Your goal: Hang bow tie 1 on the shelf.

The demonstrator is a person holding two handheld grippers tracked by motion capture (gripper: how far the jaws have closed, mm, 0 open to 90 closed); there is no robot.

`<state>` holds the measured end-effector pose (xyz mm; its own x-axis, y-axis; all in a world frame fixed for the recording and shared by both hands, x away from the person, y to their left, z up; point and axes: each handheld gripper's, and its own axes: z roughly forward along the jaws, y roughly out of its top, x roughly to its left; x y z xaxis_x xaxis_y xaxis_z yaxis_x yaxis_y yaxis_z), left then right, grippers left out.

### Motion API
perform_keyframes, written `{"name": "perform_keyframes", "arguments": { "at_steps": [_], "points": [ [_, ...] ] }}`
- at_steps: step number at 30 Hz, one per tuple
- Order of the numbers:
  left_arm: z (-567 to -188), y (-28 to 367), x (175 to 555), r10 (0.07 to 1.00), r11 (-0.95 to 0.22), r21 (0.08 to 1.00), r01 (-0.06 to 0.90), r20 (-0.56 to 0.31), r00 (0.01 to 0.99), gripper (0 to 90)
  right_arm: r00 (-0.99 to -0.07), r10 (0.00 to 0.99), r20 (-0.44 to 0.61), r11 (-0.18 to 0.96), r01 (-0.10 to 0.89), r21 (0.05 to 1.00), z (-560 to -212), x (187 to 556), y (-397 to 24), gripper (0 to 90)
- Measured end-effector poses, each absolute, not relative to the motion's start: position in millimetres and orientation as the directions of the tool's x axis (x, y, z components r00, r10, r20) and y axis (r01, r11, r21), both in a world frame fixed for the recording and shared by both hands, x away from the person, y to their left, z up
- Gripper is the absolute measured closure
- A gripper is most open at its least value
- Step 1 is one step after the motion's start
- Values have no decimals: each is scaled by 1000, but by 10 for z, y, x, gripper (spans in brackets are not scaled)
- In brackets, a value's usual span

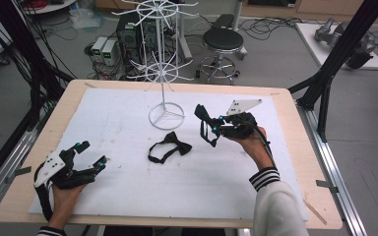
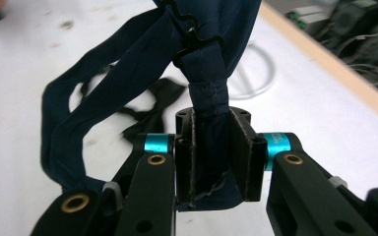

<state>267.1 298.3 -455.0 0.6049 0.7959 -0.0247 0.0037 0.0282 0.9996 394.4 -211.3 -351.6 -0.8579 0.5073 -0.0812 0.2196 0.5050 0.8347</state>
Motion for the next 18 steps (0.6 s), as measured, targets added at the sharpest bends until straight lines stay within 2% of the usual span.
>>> {"name": "perform_keyframes", "arguments": {
  "at_steps": [11, 18],
  "points": [
    [-4550, 2981, 2670, 795, 30, 1000, 5, -27, 606, 154, -770, 629, -108, 429, 228, 874, -3406, 4036, -2057, 746],
    [-4550, 2981, 2671, 795, 30, 1000, 5, -27, 606, 153, -734, 669, -116, 402, 226, 887, -3320, 4094, -2002, 748]
  ]
}}
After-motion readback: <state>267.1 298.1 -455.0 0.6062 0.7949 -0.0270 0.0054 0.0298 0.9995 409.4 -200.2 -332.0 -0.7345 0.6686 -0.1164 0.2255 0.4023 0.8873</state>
